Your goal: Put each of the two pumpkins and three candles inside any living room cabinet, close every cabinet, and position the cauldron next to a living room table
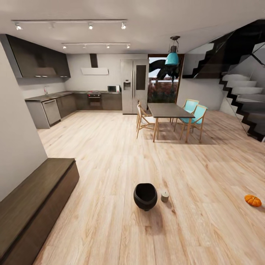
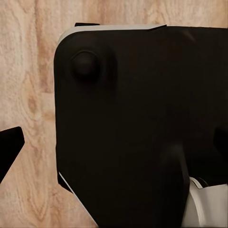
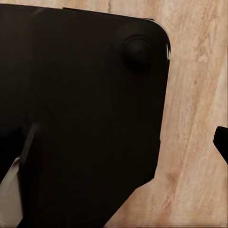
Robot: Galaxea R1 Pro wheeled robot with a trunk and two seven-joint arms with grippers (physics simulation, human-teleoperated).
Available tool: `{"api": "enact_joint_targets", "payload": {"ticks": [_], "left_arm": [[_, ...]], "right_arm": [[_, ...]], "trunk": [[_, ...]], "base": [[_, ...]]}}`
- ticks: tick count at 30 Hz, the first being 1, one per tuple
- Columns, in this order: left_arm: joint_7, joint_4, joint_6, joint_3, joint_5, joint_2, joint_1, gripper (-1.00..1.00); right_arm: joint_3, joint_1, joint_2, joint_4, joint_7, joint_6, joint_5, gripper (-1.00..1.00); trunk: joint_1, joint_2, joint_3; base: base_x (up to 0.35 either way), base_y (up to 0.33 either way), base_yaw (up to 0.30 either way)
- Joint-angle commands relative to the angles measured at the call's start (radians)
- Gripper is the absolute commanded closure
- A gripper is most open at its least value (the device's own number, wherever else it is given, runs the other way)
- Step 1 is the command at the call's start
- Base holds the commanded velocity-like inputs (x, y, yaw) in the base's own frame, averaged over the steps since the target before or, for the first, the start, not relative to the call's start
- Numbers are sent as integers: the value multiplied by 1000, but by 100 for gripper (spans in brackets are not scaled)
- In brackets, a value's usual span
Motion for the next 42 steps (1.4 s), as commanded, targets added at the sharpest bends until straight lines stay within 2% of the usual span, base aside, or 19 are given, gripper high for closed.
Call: {"api": "enact_joint_targets", "payload": {"ticks": [1,11,16,18,22,23,26,29,33,42], "left_arm": [[1,-1,-2,1,3,0,0,-100],[3,7,-2,1,6,1,0,-100],[4,14,-1,1,11,32,2,-100],[4,14,-1,2,26,42,2,-100],[4,13,1,0,103,54,2,-100],[4,13,1,0,110,54,2,-100],[4,13,0,1,121,60,2,-100],[5,13,-1,2,132,85,2,-100],[5,14,-1,3,142,87,2,-100],[4,10,-1,3,142,83,2,-100]], "right_arm": [[-1,-1,-1,2,-1,-5,7,-100],[-2,1,-4,4,0,-5,7,-100],[-1,1,1,2,-2,-4,7,-100],[-1,1,1,2,-4,-4,6,-100],[0,1,4,0,-5,-5,4,-100],[0,1,4,0,-5,-6,4,-100],[-1,1,4,-6,-6,-12,1,-100],[-1,1,4,-9,-7,-32,0,-100],[-1,1,3,-11,-7,-48,0,-100],[-1,1,5,-12,-7,-65,0,-100]], "trunk": [[-4,7,3],[-42,77,34],[-61,112,50],[-69,126,56],[-84,154,68],[-88,161,72],[-100,182,81],[-111,203,90],[-127,231,103],[-161,294,131]], "base": [[0,0,-6],[0,0,-1],[0,0,0],[0,0,0],[0,0,0],[0,0,0],[0,0,0],[0,0,0],[0,0,0],[0,0,0]]}}
